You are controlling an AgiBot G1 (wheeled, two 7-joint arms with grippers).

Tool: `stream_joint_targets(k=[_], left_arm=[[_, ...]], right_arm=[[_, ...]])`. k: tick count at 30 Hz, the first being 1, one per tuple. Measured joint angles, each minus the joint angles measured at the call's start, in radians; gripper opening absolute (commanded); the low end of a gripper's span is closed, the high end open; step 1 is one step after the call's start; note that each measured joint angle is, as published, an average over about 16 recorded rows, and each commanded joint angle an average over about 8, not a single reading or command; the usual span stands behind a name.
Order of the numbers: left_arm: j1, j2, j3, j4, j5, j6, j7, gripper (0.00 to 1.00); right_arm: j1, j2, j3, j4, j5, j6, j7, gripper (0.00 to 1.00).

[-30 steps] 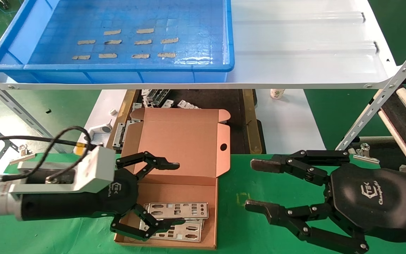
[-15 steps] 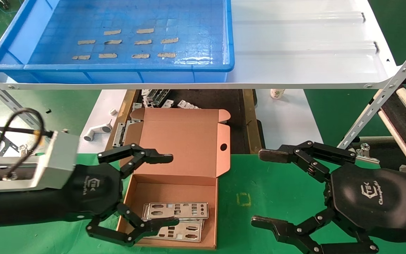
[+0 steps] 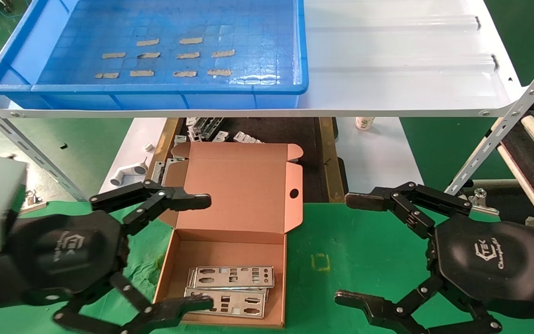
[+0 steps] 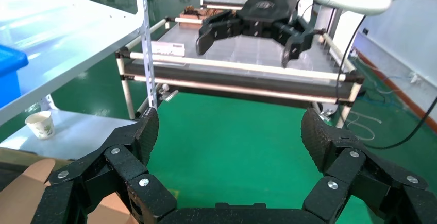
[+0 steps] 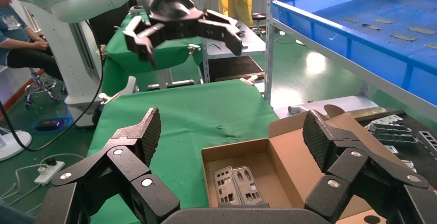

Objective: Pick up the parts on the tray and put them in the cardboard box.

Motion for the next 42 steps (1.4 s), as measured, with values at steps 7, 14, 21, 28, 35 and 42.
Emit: stream_joint_targets(k=[7,14,21,28,35,42], left_arm=[[0.016,-0.01,-0.03,-0.013,-0.022,0.015,-0.017,1.0],[0.017,-0.01,-0.032,-0.014,-0.023,0.016,-0.018,1.0],[0.014,-0.008,-0.026,-0.012,-0.018,0.013,-0.015,1.0],[0.012,-0.007,-0.023,-0.01,-0.016,0.011,-0.014,1.0],[0.011,-0.007,-0.021,-0.009,-0.014,0.01,-0.014,1.0],[0.011,-0.006,-0.02,-0.009,-0.013,0.009,-0.013,1.0]], right_arm=[[0.0,0.0,0.0,0.0,0.0,0.0,0.0,1.0],[0.0,0.0,0.0,0.0,0.0,0.0,0.0,1.0],[0.0,0.0,0.0,0.0,0.0,0.0,0.0,1.0],[0.0,0.0,0.0,0.0,0.0,0.0,0.0,1.0],[0.0,0.0,0.0,0.0,0.0,0.0,0.0,1.0],[0.0,0.0,0.0,0.0,0.0,0.0,0.0,1.0]])
